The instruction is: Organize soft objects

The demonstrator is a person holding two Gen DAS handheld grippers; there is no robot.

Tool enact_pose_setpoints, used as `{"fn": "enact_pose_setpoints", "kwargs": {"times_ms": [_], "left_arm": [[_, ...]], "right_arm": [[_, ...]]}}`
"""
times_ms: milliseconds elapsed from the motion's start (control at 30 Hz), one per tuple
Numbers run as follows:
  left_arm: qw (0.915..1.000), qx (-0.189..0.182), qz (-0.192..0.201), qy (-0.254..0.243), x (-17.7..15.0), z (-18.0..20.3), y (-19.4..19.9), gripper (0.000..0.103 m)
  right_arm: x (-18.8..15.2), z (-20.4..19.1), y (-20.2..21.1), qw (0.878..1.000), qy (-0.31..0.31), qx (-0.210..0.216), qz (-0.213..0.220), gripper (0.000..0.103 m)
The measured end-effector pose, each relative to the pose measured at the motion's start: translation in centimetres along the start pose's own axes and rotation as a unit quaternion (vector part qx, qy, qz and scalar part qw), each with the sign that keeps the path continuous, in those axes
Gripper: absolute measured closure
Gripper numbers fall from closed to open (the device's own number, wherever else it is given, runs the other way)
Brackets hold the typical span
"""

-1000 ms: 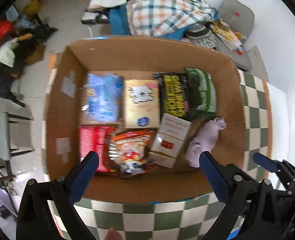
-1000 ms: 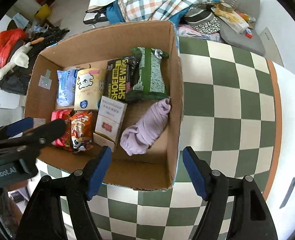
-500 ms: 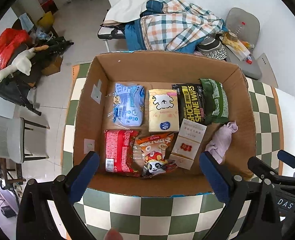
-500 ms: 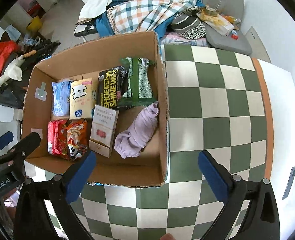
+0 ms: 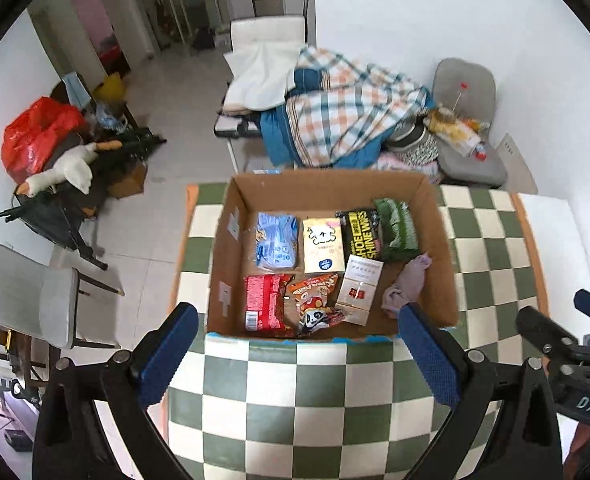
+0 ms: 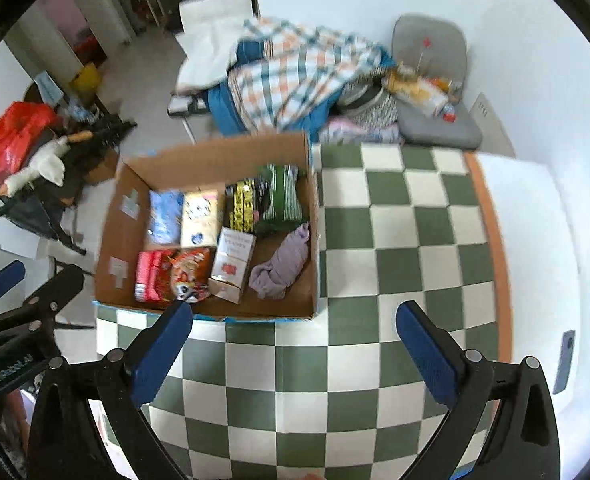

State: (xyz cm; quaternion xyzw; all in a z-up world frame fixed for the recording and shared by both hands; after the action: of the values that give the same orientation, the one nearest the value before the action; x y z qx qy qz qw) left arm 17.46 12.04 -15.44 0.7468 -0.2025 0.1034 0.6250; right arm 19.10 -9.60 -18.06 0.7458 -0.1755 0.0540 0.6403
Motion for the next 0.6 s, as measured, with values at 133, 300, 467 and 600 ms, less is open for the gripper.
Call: {"fn": "enact_pose_setpoints", "kwargs": {"times_ms": [133, 300, 467, 600], "left_arm": [[0.9995, -0.005, 0.026, 0.014, -0.4, -0.3, 4.3, 0.000], [0.9990, -0.011, 0.039, 0.021, -1.1, -0.1, 8.2, 0.000], [0.9985, -0.003, 0.053, 0.010, -1.5, 0.5, 10.7, 0.000], [0.9981, -0.004, 0.060, 0.012, -1.8, 0.6, 12.0, 0.000]], "right_arm": [[-0.5, 0.5, 5.6, 0.999, -0.002, 0.008, 0.038, 0.000], [-1.0, 0.8, 11.8, 0.996, 0.001, 0.016, 0.085, 0.000], [-2.2, 0.4, 15.4, 0.995, 0.015, 0.028, 0.097, 0.000], [-2.9, 0.2, 16.8, 0.994, 0.021, 0.029, 0.102, 0.000]]}}
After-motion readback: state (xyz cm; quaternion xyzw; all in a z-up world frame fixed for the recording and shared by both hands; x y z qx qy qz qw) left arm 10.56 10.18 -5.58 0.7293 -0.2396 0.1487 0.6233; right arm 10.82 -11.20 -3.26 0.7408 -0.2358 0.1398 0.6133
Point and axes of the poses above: each gripper's, at about its wrist camera, not at the fingertips, and y roughly against the way its jaws point, z to its right, x to its top, the point moved 6 cm from there along -y, roughly the way its jaws point, and after that the axes turned 15 degrees about -y, right-handed, at the moved point
